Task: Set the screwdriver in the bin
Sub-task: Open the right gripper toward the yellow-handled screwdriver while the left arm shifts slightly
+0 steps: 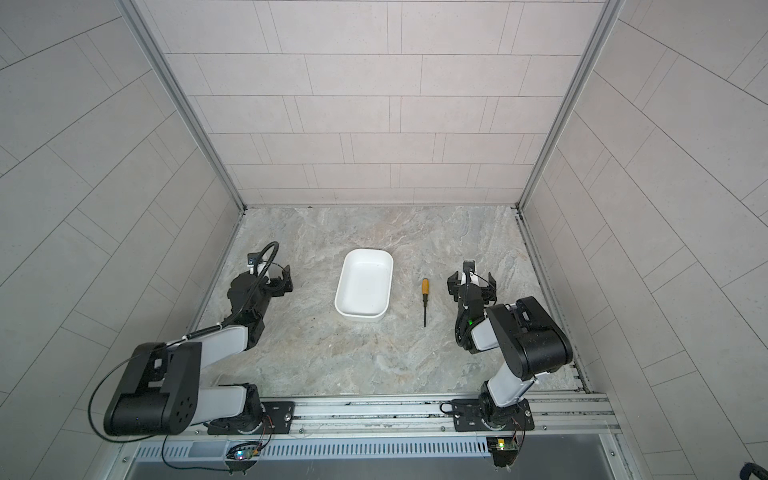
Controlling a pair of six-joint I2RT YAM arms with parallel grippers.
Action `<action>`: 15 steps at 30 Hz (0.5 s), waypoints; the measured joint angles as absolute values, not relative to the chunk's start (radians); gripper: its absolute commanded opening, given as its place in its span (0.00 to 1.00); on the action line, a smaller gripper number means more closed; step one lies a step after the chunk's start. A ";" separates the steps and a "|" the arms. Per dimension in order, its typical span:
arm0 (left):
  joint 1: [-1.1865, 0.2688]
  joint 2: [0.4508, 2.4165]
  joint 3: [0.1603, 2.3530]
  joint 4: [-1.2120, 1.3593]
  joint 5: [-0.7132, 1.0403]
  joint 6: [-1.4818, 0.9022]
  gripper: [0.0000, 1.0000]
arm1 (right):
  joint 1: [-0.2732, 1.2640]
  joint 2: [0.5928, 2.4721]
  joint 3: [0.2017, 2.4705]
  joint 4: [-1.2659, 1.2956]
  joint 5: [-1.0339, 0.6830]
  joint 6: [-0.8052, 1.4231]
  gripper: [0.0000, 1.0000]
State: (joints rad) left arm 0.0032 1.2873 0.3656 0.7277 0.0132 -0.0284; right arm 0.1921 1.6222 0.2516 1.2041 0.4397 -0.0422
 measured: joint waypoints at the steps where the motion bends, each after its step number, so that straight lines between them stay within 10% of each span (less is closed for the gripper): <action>1: -0.002 1.257 0.415 0.640 0.008 -0.042 1.00 | 0.195 1.626 0.244 1.215 0.451 -0.046 0.99; 15: -0.040 0.857 0.657 -0.181 0.096 -0.317 1.00 | 0.254 1.524 0.173 1.301 0.567 -0.098 0.99</action>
